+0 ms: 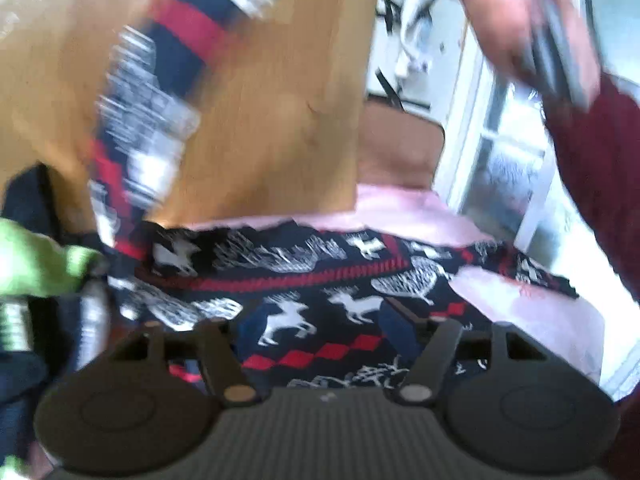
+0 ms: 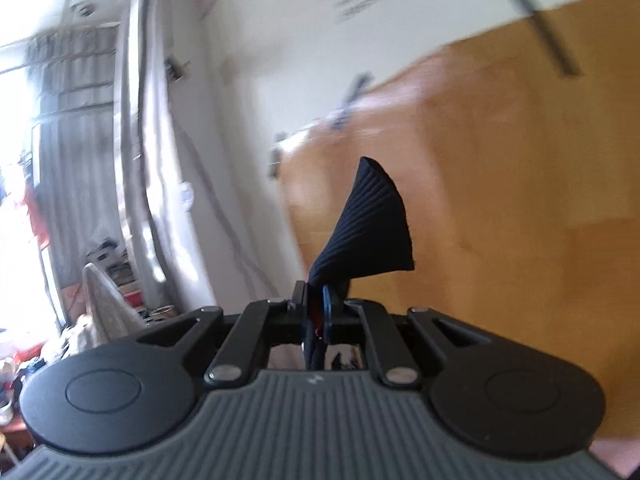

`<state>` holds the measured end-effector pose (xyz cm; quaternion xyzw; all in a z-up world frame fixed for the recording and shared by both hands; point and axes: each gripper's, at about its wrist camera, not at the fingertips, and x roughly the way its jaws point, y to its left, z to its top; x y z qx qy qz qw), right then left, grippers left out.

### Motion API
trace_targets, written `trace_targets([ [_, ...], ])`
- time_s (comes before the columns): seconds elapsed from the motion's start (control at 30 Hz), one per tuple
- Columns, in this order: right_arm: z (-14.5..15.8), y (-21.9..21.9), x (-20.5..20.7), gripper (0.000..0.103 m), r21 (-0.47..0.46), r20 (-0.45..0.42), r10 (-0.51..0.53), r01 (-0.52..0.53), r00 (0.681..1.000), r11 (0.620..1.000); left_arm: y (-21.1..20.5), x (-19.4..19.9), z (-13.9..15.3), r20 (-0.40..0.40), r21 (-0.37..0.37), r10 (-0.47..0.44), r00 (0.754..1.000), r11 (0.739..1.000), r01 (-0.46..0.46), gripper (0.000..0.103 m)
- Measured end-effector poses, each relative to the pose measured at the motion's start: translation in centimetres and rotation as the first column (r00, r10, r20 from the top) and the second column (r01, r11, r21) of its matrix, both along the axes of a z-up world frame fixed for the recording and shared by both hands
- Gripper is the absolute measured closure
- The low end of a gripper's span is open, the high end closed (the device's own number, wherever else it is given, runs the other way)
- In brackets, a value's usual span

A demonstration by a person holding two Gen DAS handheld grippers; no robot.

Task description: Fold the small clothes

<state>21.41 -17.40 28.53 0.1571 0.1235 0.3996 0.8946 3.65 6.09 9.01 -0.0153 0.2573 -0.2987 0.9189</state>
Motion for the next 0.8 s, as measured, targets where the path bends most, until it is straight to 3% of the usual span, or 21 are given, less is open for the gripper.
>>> trace_targets([
  [0.03, -0.9, -1.7, -0.4, 0.093, 0.003, -0.007, -0.036, 0.036, 0.999, 0.999, 0.6, 0.2, 0.4, 0.011, -0.008, 0.024, 1.0, 1.0, -0.024, 0.038],
  [0.13, -4.8, -7.0, -1.4, 0.093, 0.016, -0.064, -0.134, 0.135, 0.989, 0.991, 1.8, 2.9, 1.5, -0.006, -0.021, 0.15, 0.989, 0.988, -0.15, 0.02],
  [0.3, -12.4, -12.5, -2.2, 0.093, -0.024, -0.204, -0.302, 0.304, 0.931, 0.952, 2.2, 10.8, 0.0, -0.183, -0.007, 0.289, 0.94, 0.955, -0.295, 0.019],
  [0.47, -18.5, -15.6, -2.9, 0.093, -0.06, -0.292, -0.449, 0.452, 0.845, 0.89, 0.8, 15.7, -2.2, -0.232, 0.088, 0.377, 0.897, 0.926, -0.366, 0.026],
  [0.6, -20.9, -17.0, -3.1, 0.093, -0.098, -0.332, -0.525, 0.524, 0.784, 0.846, 0.1, 16.0, -2.2, -0.206, 0.114, 0.384, 0.9, 0.923, -0.367, 0.03],
  [0.67, -21.4, -17.5, -3.2, 0.093, -0.104, -0.336, -0.541, 0.541, 0.771, 0.835, -0.5, 16.4, -2.9, -0.198, 0.156, 0.4, 0.895, 0.914, -0.374, 0.034],
  [0.8, -21.6, -18.0, -3.9, 0.093, -0.144, -0.275, -0.625, 0.611, 0.731, 0.778, -1.1, 16.1, -3.8, -0.168, 0.232, 0.417, 0.893, 0.897, -0.375, 0.034],
])
